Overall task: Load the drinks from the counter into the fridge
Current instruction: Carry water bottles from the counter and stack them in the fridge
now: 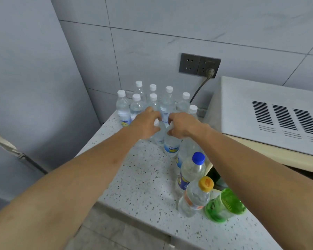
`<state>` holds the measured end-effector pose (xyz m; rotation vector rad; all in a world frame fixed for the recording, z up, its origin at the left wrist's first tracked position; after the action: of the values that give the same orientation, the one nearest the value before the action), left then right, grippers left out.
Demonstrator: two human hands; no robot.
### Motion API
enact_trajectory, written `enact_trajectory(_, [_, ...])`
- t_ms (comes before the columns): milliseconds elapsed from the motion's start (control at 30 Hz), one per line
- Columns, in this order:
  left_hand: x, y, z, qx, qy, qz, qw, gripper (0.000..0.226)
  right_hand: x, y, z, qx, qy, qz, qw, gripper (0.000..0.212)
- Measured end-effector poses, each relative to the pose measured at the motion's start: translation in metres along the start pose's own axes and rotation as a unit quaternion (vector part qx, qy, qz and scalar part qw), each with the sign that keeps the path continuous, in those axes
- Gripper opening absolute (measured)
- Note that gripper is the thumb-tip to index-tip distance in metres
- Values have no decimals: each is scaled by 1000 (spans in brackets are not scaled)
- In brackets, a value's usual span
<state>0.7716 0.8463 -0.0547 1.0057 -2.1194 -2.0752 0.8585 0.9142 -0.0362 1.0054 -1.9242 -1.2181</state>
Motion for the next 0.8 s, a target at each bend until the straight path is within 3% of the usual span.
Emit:
enact_trajectory(167, [37, -11, -74, -69, 37, -140, 987, 24, 24, 4, -8, -16, 7, -19, 1000, 26])
enact_trajectory(333, [76, -3, -140, -134, 105, -210, 963, 27, 50, -9, -14, 11, 10, 1, 1000, 28])
enact_trajectory(533, [81, 19, -175, -130, 103, -218, 962, 26, 73, -16, -28, 31, 13, 162, 986, 28])
enact_trajectory(633, [87, 19, -187, -145, 105, -216, 960, 26, 83, -29, -36, 35, 23, 245, 969, 13])
enact_trajectory(700, [89, 14, -195, -172, 100, -212, 957, 28, 90, -38, -40, 13, 36, 277, 960, 8])
enact_trajectory(800, [97, -2, -205, -218, 100, -234, 942, 32, 86, -53, -44, -89, 19, 287, 954, 17])
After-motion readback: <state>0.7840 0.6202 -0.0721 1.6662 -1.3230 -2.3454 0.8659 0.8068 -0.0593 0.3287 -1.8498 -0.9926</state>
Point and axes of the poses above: each hand's wrist, its own z-axis towards the middle knuckle, its own y-axis out of the back of the hand, x = y × z, the point moved 10 cm from there along z, towards the middle knuckle, and after that the axes turned 9 degrees about x, right-handed, at the moved point
